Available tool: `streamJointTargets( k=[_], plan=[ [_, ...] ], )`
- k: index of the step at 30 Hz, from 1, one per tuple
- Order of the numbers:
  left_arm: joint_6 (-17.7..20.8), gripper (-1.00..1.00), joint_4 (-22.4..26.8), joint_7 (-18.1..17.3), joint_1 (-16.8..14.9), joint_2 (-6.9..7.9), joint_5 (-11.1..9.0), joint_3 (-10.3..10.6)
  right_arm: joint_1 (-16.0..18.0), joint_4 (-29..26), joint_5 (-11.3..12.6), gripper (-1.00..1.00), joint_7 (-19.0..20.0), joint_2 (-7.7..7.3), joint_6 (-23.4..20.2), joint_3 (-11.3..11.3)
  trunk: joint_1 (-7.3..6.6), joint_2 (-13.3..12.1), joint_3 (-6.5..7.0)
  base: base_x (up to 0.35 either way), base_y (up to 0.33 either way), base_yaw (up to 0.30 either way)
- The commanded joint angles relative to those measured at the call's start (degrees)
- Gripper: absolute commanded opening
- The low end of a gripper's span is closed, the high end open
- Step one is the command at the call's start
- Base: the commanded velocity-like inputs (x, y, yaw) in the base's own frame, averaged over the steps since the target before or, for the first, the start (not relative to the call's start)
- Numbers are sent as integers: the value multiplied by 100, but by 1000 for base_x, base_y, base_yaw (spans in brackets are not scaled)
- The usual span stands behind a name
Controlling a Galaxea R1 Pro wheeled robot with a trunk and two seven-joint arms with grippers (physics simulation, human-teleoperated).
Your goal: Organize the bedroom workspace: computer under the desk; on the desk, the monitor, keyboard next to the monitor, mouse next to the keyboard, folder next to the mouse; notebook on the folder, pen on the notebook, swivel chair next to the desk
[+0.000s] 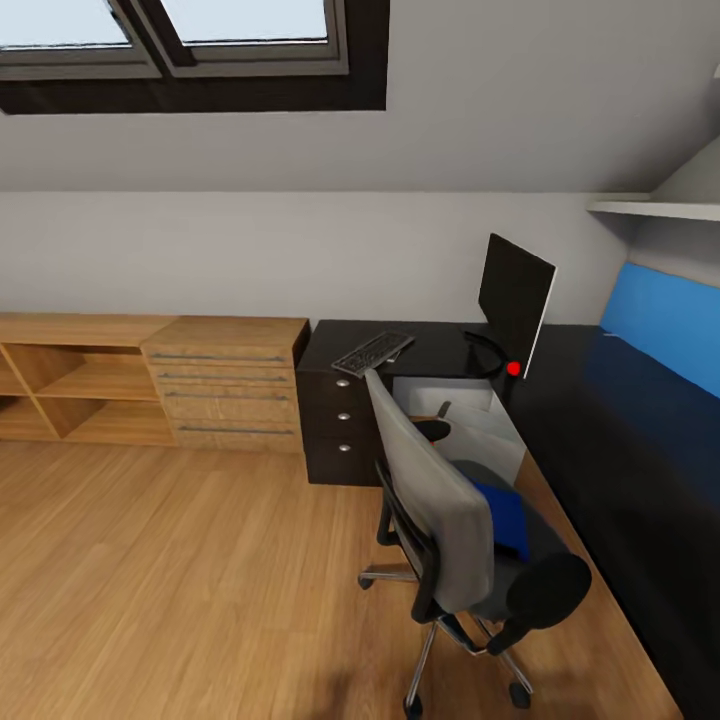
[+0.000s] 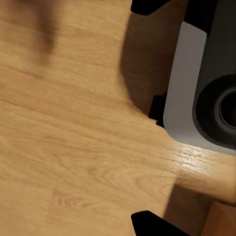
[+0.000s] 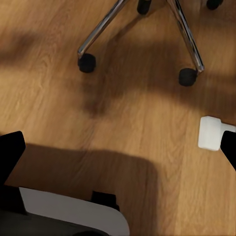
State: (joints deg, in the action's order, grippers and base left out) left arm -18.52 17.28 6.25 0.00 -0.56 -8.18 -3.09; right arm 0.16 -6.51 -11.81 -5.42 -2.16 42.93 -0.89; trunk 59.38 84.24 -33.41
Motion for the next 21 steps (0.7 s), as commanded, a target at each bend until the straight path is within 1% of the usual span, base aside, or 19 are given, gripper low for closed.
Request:
streamJointTargets(
  k=[1, 21],
  plan=[
    [-12, 100, 4, -10, 0, -4, -17, -25, 2, 1, -56, 100, -57, 0, 8, -8, 23, 44, -23, 0, 0, 0],
    [-12, 100, 3, -10, 0, -6, -17, -25, 2, 1, -50, 100, -64, 5, 12, -8, 462, 846, -382, 0, 0, 0]
  ],
)
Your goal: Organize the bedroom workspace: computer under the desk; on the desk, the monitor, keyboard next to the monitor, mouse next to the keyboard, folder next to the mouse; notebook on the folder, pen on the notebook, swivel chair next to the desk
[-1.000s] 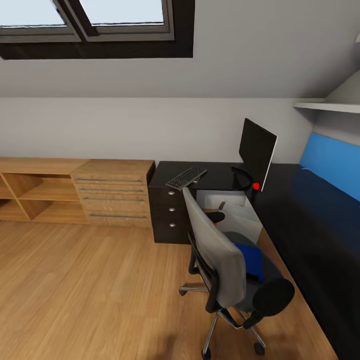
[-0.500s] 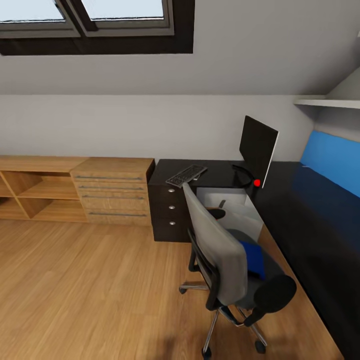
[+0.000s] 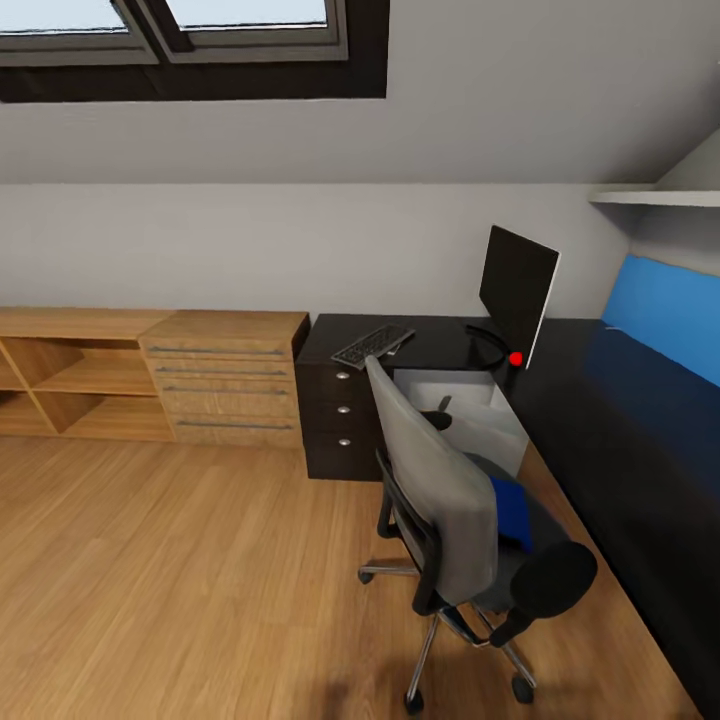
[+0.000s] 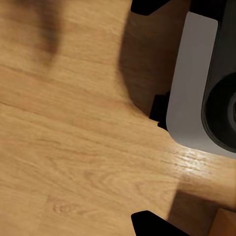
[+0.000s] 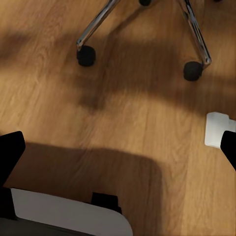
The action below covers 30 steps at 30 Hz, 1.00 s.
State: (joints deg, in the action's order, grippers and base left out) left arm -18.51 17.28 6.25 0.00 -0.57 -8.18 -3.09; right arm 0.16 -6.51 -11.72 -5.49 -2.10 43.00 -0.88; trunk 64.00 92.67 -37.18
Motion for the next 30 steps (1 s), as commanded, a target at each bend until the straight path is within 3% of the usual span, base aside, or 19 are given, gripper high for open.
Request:
streamJointTargets(
  k=[1, 9, 17, 26, 30],
  plan=[
    [-10, 100, 4, -10, 0, -4, -17, -25, 2, 1, -59, 100, -58, -1, 6, -8, 22, 44, -23, 0, 0, 0],
    [-5, 100, 4, -10, 0, -4, -17, -25, 2, 1, -60, 100, -53, -7, 1, -8, 198, 365, -166, 0, 0, -18],
    [-3, 100, 4, -10, 0, -4, -17, -25, 2, 1, -58, 100, -52, -11, 0, -8, 374, 685, -301, 0, 0, -192],
    [-3, 100, 4, -12, 0, -4, -17, -25, 2, 7, -61, 100, -50, -10, -2, -8, 374, 685, -300, 0, 0, -44],
    [-5, 100, 4, -10, 0, -4, -17, -25, 2, 4, -60, 100, -49, -9, 0, -8, 462, 846, -371, 0, 0, -3]
  ],
)
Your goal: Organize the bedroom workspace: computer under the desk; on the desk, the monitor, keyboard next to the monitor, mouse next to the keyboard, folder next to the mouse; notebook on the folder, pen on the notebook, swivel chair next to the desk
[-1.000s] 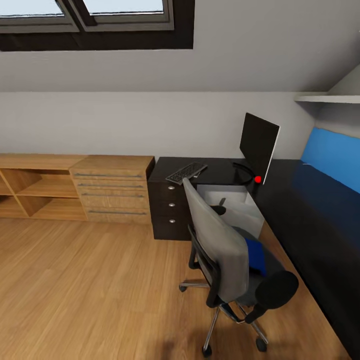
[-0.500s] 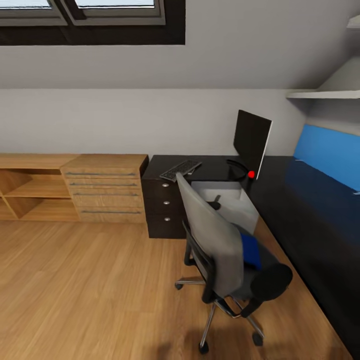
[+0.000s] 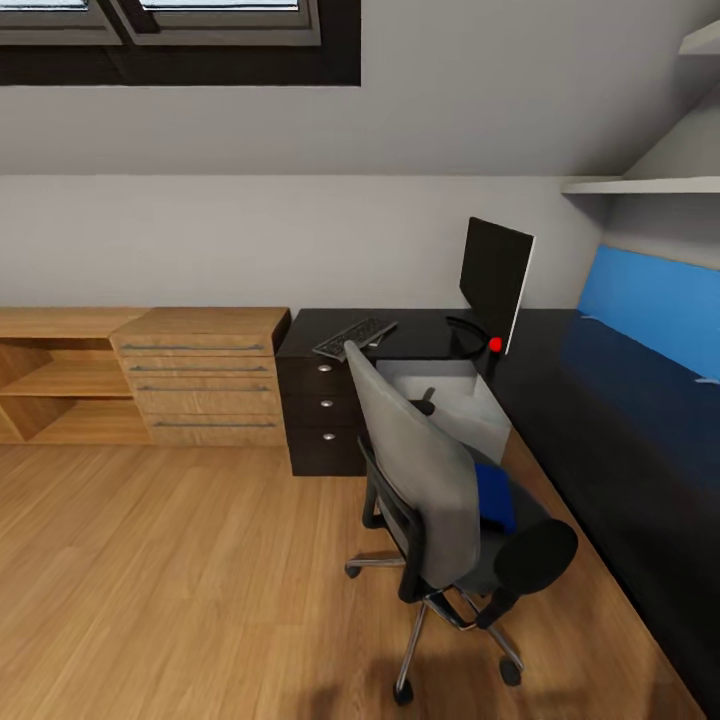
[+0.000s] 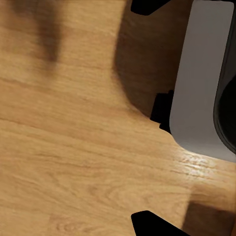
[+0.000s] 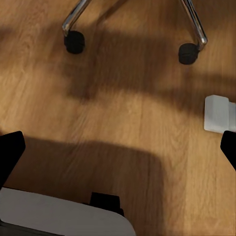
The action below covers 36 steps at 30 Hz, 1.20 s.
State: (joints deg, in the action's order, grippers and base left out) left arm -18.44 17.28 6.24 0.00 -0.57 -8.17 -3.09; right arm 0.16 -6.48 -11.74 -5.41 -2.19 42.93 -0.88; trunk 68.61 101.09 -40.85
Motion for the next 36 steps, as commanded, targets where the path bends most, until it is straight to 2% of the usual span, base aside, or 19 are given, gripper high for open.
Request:
streamJointTargets(
  k=[1, 14, 17, 18, 19, 20, 21, 23, 24, 28, 29, 31, 32, 35, 36],
  plan=[
    [-15, 100, 4, -9, 0, -4, -18, -25, 2, 0, -58, 100, -57, -1, 9, -8, 22, 43, -23, 0, 0, 0],
    [-27, 100, 18, -9, 0, -1, -18, -25, 2, -11, -56, 100, -61, -2, 33, -8, 308, 565, -256, 0, 0, 0],
    [-8, 100, 225, -5, 0, 9, -24, -29, 2, -108, -52, 100, -64, -30, 58, -2, 374, 685, -310, 0, 0, 0],
    [18, 100, 676, -6, 0, 8, -27, -34, 2, -338, -41, 100, -67, -64, 42, 1, 396, 725, -328, 0, 0, 0],
    [321, 100, 1501, -7, 0, 1, -33, -39, 3, -763, -37, 100, -91, -74, -41, 7, 418, 765, -346, 0, 0, 0],
    [478, 100, 1709, -6, 0, -5, -33, -40, 3, -885, -36, 100, -104, -74, -105, 9, 440, 806, -364, 0, 0, 0],
    [908, 100, 2173, 3, 0, -22, -37, -41, 6, -1175, -34, 100, -143, -73, -353, 12, 462, 846, -382, 0, 0, 0],
    [1482, 100, 2696, 31, 0, -40, -39, -42, 7, -1526, -31, 100, -193, -72, -781, 14, 505, 926, -418, 0, 0, 0],
    [2095, 100, 3245, 64, 0, -72, -41, -42, 9, -1939, -21, 100, -237, -72, -1330, 16, 527, 966, -436, 0, 0, 0],
    [3091, 100, 4241, 114, -12, -240, -40, -41, 24, -2788, 123, 100, -281, -71, -2439, 49, 615, 1126, -508, 0, 0, 0],
    [3392, 100, 4607, 137, -48, -356, -32, -38, 88, -3136, 297, 100, -294, -73, -2895, 92, 637, 1166, -525, 0, 0, 0],
    [3588, 100, 4875, 180, -122, -462, -27, -37, 242, -3389, 537, 100, -305, -77, -3279, 142, 681, 1247, -561, 0, 0, 0],
    [3713, 100, 5048, 251, -210, -541, -28, -36, 495, -3543, 815, 100, -318, -88, -3621, 209, 703, 1287, -579, 0, 0, 0],
    [3822, 100, 5199, 352, -318, -617, -27, -32, 976, -3580, 1261, 100, -330, -117, -4118, 377, 769, 1407, -633, 0, 0, 0],
    [3861, 100, 5242, 388, -362, -646, -27, -28, 1295, -3475, 1553, 100, -328, -157, -4417, 533, 791, 1447, -651, 0, 0, 0]
  ],
)
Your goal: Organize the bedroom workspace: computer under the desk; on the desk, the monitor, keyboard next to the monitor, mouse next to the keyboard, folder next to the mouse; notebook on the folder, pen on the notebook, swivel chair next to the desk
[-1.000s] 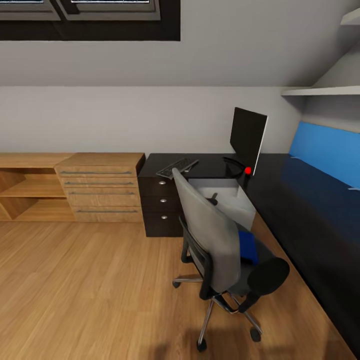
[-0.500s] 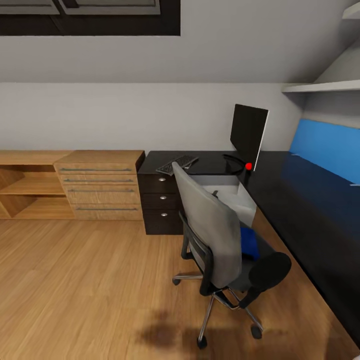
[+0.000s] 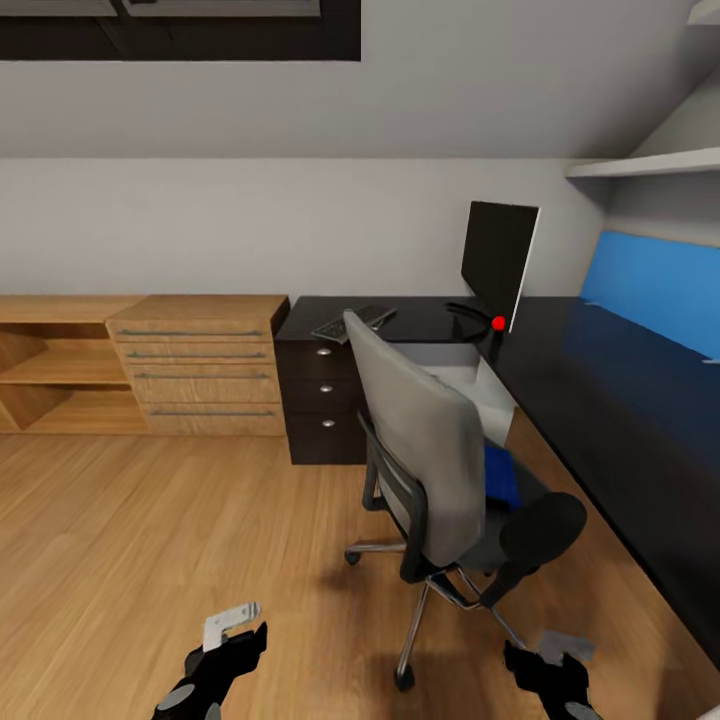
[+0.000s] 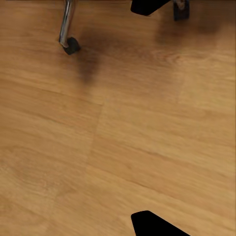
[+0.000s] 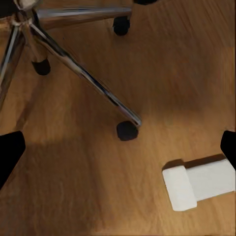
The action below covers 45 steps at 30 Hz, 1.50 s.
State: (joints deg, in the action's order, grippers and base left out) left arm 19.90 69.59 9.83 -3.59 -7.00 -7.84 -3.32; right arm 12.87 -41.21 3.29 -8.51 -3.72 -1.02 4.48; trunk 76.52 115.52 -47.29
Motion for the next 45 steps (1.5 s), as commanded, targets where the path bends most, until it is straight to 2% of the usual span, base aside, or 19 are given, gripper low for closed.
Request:
streamJointTargets(
  k=[1, 2, 4, 7, 10, 14, 16, 23, 36, 42, 45],
  plan=[
    [40, 100, 11, 41, -19, -14, -60, 0, 162, 68, 189, 100, -15, -28, -143, 80, 22, 44, -25, 0, 0, 0],
    [54, 100, -30, 55, -41, -29, -53, 6, 376, 215, 440, 100, -8, -80, -319, 231, 44, 84, -43, 0, 0, 0],
    [65, 100, -120, 67, -60, -38, -48, 11, 564, 388, 727, 100, 1, -142, -468, 376, 88, 165, -79, 0, 0, 0],
    [69, 100, -183, 81, -72, -33, -43, 2, 680, 506, 920, 100, 10, -179, -535, 471, 154, 285, -133, 0, 0, 0],
    [68, 100, -209, 96, -77, -26, -38, -11, 728, 554, 999, 100, 14, -195, -493, 510, 219, 405, -187, 0, 0, 0],
    [67, 100, -221, 103, -80, -17, -35, -28, 750, 652, 1011, 100, 21, -198, -343, 528, 307, 566, -259, 0, 0, 0],
    [61, 100, -228, 98, -80, -14, -34, -34, 757, 900, 1003, 100, 22, -203, -113, 531, 307, 566, -259, 0, 0, 0],
    [55, 100, -315, 82, -81, -12, -33, -32, 760, 1144, 996, 100, 24, -179, 247, 516, 307, 566, -259, 0, 0, 0],
    [41, 100, -409, 82, -81, -7, -17, -37, 757, 1127, 991, 100, 42, -185, 304, 513, 307, 566, -259, -133, -122, 0],
    [40, 100, -372, 90, -81, -10, -30, -26, 753, 1125, 979, 100, 42, -184, 491, 511, 307, 566, -259, -23, -21, 0],
    [40, 100, -349, 109, -81, -18, -32, -14, 752, 1129, 880, 100, 41, -175, 598, 510, 373, 686, -312, -3, -3, 0]
  ],
)
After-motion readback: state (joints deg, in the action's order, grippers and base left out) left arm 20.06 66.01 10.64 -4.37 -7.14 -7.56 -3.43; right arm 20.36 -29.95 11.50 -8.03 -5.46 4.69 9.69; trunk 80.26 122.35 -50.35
